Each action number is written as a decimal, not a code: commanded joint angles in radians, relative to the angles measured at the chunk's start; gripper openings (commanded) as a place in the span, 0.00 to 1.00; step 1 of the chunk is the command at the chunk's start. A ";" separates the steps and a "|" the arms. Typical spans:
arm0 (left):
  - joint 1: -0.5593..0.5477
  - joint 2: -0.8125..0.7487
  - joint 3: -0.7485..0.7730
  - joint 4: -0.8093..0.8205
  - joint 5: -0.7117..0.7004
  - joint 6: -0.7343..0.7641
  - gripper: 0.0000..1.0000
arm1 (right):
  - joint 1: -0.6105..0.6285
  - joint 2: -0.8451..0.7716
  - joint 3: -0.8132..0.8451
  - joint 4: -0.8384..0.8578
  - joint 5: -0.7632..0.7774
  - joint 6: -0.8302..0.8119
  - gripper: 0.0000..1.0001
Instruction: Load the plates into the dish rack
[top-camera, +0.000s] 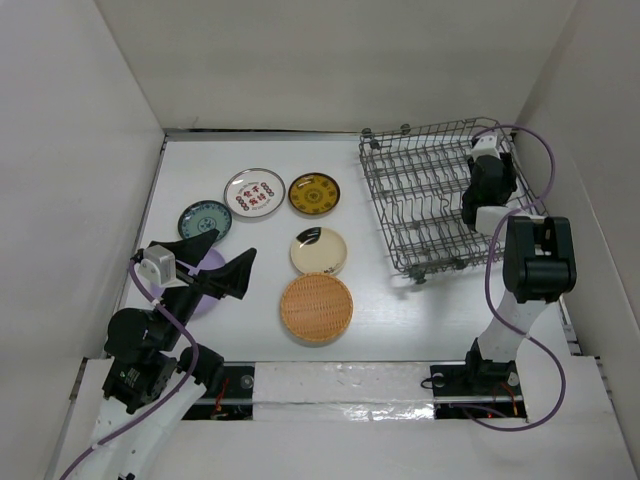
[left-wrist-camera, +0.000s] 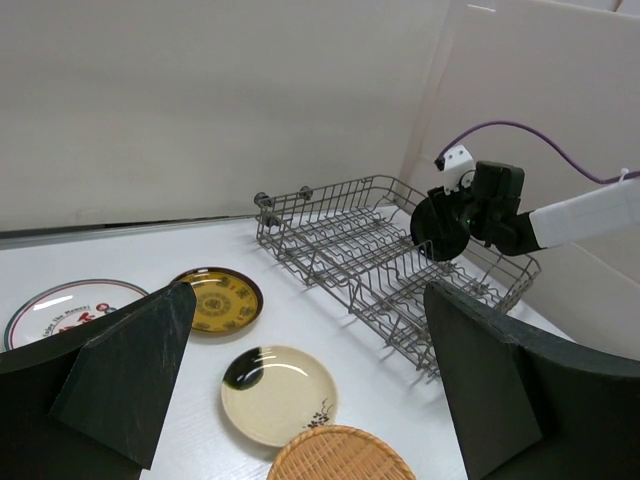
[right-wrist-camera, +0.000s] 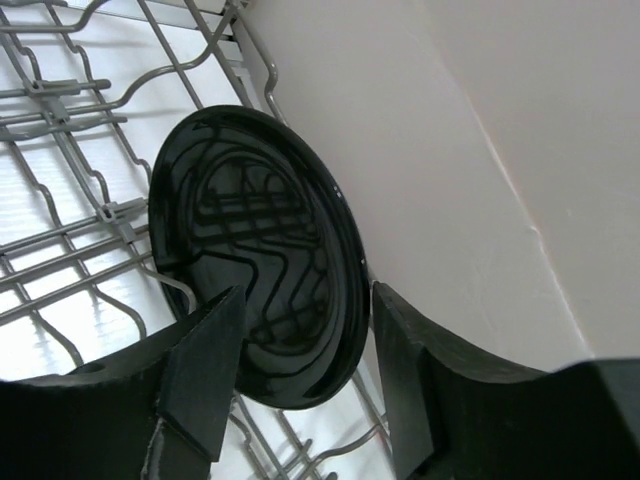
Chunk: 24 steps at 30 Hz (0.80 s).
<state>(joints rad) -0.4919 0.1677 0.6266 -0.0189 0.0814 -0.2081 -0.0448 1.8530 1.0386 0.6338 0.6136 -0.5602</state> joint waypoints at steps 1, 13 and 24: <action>-0.007 0.004 -0.001 0.051 0.012 -0.001 0.99 | -0.003 -0.060 0.044 0.012 -0.003 0.103 0.62; -0.007 0.024 -0.002 0.043 -0.023 -0.005 0.99 | 0.258 -0.224 0.175 -0.066 0.022 0.379 1.00; -0.007 0.076 0.001 0.028 -0.066 -0.008 0.99 | 0.485 -0.262 0.186 -0.328 -0.584 0.841 0.00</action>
<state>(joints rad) -0.4938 0.2153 0.6266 -0.0204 0.0345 -0.2089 0.3908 1.6272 1.2274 0.3515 0.2195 0.1265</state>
